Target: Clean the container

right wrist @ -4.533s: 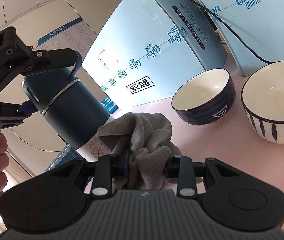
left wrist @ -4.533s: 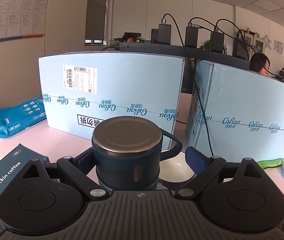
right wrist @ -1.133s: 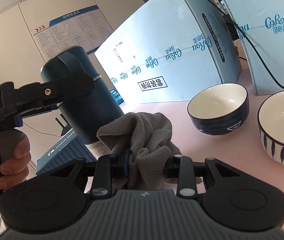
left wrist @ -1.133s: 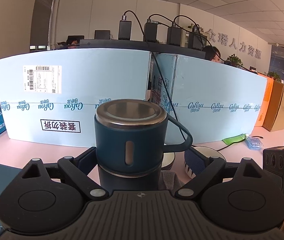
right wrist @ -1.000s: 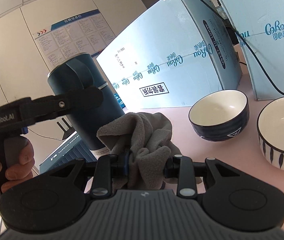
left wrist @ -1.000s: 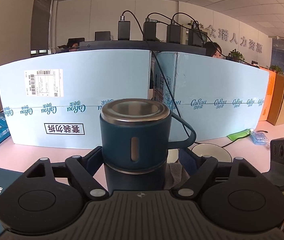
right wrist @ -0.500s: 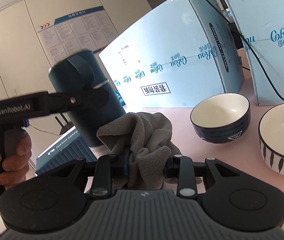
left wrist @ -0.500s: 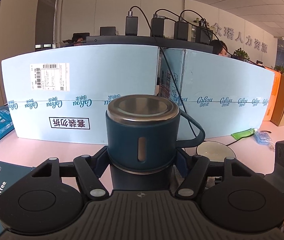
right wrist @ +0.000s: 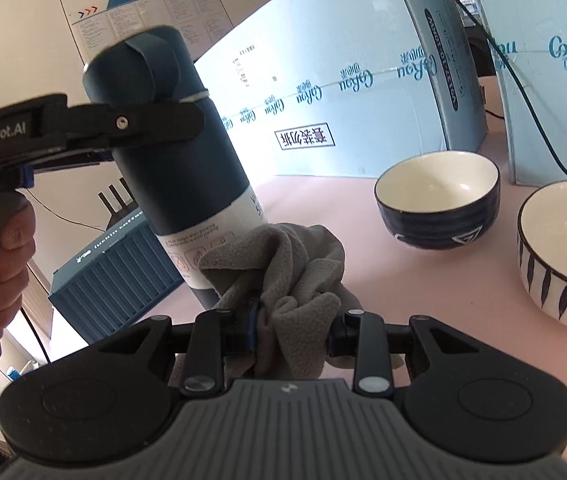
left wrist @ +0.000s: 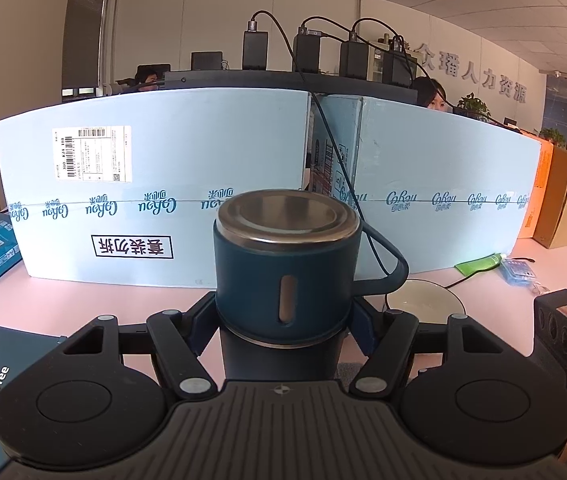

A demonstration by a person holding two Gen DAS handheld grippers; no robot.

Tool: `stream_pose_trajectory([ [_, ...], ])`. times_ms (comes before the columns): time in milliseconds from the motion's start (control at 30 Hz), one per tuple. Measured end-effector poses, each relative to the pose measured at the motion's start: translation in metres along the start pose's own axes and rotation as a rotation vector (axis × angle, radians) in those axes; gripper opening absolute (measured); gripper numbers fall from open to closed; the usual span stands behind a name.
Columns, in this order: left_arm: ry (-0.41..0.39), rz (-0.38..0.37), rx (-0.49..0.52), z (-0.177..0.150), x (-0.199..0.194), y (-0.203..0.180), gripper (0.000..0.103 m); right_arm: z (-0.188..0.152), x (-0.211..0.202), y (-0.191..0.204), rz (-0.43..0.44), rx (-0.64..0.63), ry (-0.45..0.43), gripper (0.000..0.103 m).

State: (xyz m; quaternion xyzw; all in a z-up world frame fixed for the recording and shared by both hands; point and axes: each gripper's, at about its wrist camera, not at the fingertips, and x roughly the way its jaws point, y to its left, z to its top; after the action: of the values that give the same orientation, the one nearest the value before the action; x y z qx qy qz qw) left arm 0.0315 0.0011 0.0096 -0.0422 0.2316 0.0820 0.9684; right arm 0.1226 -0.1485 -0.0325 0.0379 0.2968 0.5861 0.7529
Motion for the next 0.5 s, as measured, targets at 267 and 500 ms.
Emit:
stream_pose_trajectory([
  [267,-0.005,-0.03,0.025,-0.001,0.0,0.001,0.063,0.015,-0.025,0.005,0.025,-0.023,-0.115,0.034],
  [500,-0.002,-0.033,0.044,-0.001,0.0,0.002,0.063,0.0,-0.013,0.006,0.021,-0.025,-0.022,0.034],
])
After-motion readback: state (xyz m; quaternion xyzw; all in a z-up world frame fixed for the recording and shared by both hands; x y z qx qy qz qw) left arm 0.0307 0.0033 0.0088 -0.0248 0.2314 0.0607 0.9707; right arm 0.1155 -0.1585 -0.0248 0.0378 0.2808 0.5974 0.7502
